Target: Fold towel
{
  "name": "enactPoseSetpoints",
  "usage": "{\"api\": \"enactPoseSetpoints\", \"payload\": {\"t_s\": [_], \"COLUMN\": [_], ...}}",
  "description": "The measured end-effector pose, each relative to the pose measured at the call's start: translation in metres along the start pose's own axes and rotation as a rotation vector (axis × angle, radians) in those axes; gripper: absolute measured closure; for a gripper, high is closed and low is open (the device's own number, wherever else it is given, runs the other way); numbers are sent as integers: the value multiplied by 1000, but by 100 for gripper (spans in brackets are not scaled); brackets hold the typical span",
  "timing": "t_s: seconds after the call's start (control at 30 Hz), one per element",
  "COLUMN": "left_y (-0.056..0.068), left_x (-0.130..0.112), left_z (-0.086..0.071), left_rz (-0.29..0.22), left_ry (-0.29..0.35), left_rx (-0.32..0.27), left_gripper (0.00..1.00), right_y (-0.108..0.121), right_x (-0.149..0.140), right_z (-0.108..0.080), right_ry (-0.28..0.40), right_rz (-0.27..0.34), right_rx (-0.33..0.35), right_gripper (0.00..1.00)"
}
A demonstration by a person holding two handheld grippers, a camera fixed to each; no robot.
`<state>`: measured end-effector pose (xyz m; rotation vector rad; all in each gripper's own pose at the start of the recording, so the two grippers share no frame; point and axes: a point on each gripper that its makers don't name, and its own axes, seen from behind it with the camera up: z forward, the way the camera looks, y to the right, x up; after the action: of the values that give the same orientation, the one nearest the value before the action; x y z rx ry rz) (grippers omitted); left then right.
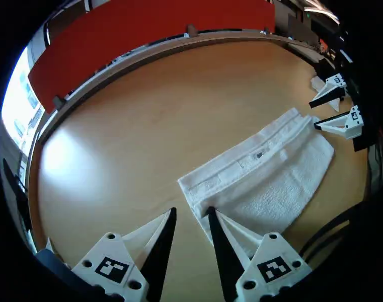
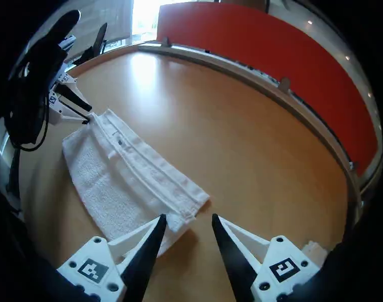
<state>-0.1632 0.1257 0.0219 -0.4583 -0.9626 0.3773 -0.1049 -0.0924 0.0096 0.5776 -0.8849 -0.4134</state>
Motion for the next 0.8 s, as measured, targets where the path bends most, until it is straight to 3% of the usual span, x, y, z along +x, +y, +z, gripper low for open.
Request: {"api": "enactPoseSetpoints", "payload": {"t_s": [0.13,0.27,0.4,0.8], "left_y": [-2,-7,-9,-9], "left_x": [3,6,6,2], "left_z": [-1,-2,-3,-10], "left_rz": [-5,-11,-16,-24], "left_ry": [9,16,15,20], "left_rx": [5,17,20,18], "left_gripper": [54,21,21,21], "right_y": [6,11,13,11], "right_x": [3,5,9,12], "right_z": [1,2,0,-9], "right_ry": [8,14,25,41], "right_rz": [1,-3,-2,-2], "right_rx": [-17,-34,-44,-53], "right_gripper": [19,14,5,1]}}
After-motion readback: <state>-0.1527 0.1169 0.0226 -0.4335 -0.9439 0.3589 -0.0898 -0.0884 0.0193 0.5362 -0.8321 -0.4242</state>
